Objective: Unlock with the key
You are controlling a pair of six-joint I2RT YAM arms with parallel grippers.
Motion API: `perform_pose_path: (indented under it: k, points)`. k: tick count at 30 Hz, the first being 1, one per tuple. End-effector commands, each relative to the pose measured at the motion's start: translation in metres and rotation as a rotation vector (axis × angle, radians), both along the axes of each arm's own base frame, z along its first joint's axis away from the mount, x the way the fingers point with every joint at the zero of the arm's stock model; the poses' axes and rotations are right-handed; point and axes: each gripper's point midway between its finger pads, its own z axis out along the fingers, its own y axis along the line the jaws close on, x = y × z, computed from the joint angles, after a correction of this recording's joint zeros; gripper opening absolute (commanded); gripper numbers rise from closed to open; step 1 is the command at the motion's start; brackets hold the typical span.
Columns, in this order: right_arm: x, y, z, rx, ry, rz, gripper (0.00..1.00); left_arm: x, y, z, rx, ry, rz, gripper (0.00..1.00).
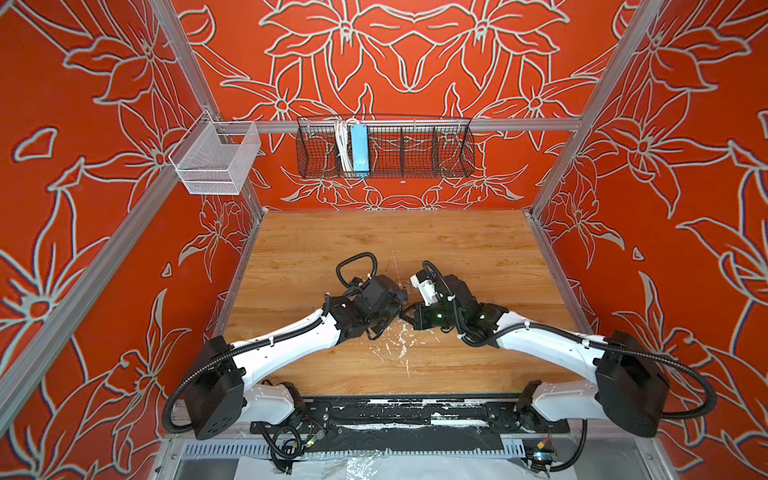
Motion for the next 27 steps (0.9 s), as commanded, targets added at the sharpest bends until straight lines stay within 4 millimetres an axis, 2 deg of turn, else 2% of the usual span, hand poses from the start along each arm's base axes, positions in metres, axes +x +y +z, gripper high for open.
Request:
perform_pose_path:
  k: [1, 7, 9, 11, 15, 17, 21, 27]
  points:
    - [0.023, 0.016, 0.056, 0.176, -0.154, -0.035, 0.00, -0.014, -0.029, 0.021, -0.126, 0.016, -0.093, 0.00]
    - [0.013, 0.013, 0.052, 0.120, -0.202, 0.040, 0.00, -0.007, -0.006, 0.020, -0.030, -0.021, -0.025, 0.00]
    - [0.005, 0.014, 0.050, 0.111, -0.210, 0.086, 0.14, -0.003, 0.003, 0.021, 0.001, -0.035, -0.001, 0.00]
    - [0.001, 0.010, 0.045, 0.093, -0.213, 0.099, 0.22, 0.000, 0.011, 0.023, 0.021, -0.044, 0.021, 0.00]
    - [-0.010, 0.007, 0.047, 0.110, -0.223, 0.139, 0.29, 0.006, 0.023, 0.028, 0.052, -0.070, 0.056, 0.00]
    - [-0.014, 0.006, 0.050, 0.123, -0.214, 0.144, 0.29, 0.006, 0.027, 0.030, 0.059, -0.075, 0.067, 0.00]
    - [-0.007, -0.002, 0.036, 0.087, -0.140, 0.059, 0.27, 0.007, 0.030, 0.033, 0.052, -0.087, 0.077, 0.00]
    - [-0.008, 0.009, 0.028, 0.130, -0.085, 0.071, 0.17, 0.008, 0.030, 0.036, 0.046, -0.095, 0.080, 0.00]
